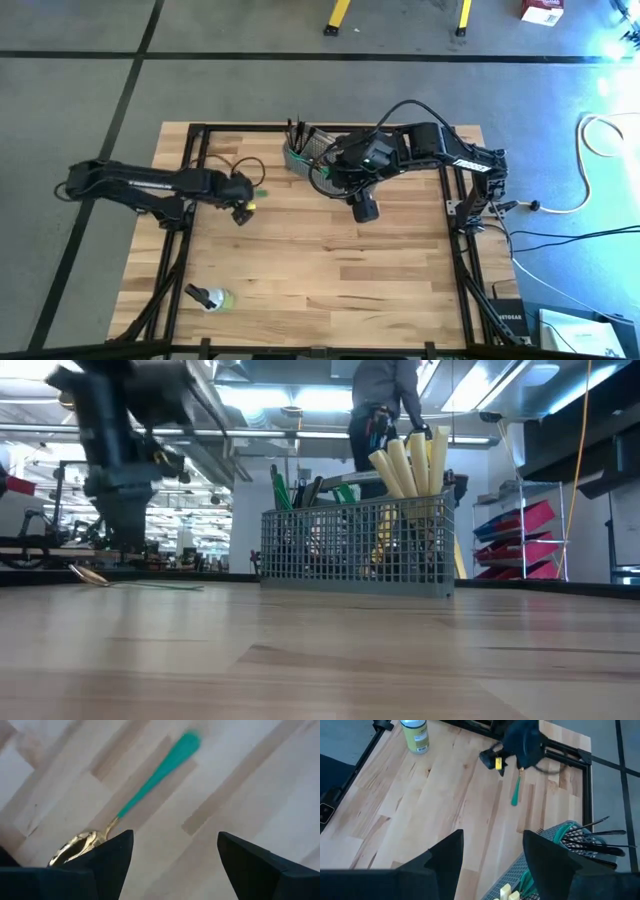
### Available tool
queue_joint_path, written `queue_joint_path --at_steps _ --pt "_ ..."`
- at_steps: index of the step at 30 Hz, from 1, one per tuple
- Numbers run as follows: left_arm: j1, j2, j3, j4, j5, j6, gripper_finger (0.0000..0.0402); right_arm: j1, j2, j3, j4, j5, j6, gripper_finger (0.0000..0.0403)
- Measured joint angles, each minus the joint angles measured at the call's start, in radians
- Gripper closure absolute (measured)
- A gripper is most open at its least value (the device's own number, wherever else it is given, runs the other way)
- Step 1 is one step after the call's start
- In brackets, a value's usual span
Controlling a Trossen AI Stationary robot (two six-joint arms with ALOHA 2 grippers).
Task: Sort silverware
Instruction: Put the green spoon into the gray organizer
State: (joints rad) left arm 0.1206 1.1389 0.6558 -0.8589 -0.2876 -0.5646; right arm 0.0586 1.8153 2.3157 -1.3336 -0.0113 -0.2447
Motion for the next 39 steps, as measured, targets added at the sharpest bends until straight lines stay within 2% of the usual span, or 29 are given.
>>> queue_joint_path --at_steps 5,10,20,27,34,39 --pt "0.131 0.166 0.004 0.018 0.104 0.190 0.0126 0.000 0.000 0.000 -0.001 0.000 0.000 0.0215" --pt "0.205 0.285 0.030 0.039 0.099 0.304 0.0126 0.000 0.000 0.000 -0.003 -0.001 0.000 0.0215" --pt "0.308 0.293 0.102 0.021 0.106 0.451 0.0126 0.000 0.000 0.000 -0.009 -0.008 0.000 0.0215" --pt "0.447 0.298 0.101 0.006 0.186 0.516 0.0128 0.000 0.000 0.000 -0.008 -0.008 0.000 0.0215" --pt "0.471 0.353 0.077 0.003 0.222 0.555 0.0187 0.000 0.000 0.000 -0.014 -0.008 0.000 0.0215" --pt "0.460 0.398 0.077 0.022 0.230 0.581 0.0211 0.000 0.000 0.000 -0.018 -0.008 0.001 0.0215"
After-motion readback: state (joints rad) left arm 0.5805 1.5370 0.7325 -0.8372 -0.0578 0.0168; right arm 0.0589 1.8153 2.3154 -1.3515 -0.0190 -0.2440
